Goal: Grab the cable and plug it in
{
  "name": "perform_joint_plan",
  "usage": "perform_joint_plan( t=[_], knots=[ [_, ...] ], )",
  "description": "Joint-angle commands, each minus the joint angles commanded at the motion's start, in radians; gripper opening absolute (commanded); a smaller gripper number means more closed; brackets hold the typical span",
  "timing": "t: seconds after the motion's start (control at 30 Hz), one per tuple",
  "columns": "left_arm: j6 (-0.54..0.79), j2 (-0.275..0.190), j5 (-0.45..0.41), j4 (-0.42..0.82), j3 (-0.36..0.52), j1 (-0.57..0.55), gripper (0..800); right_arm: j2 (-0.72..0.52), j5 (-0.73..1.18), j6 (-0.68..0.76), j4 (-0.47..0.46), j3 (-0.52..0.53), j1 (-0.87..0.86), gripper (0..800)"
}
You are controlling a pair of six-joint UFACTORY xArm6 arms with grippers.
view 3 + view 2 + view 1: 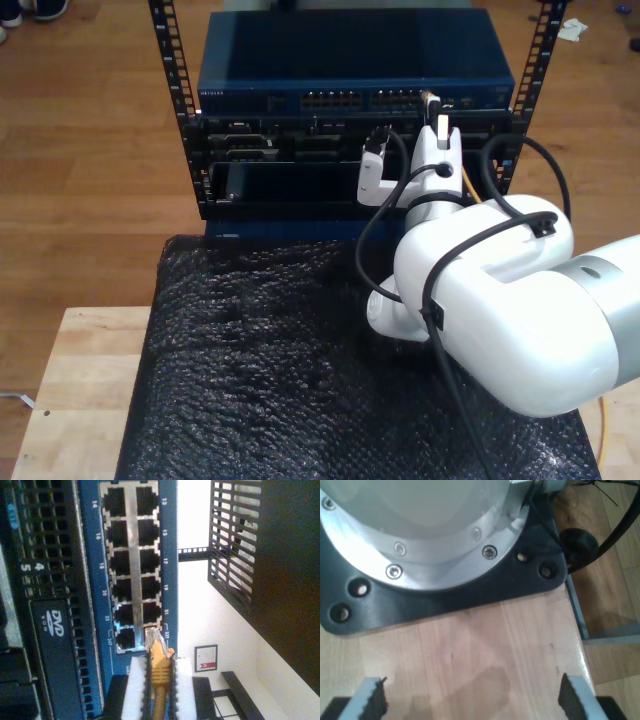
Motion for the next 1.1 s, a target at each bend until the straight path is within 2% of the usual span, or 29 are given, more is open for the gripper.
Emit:
perform_joint_plan(
  t=[1.1],
  knots=[
    [0.000,0.000,0.000,0.000,0.000,0.000,800,0.012,0.005,0.000,-0.002,-0.023,0.002,0]
  ],
)
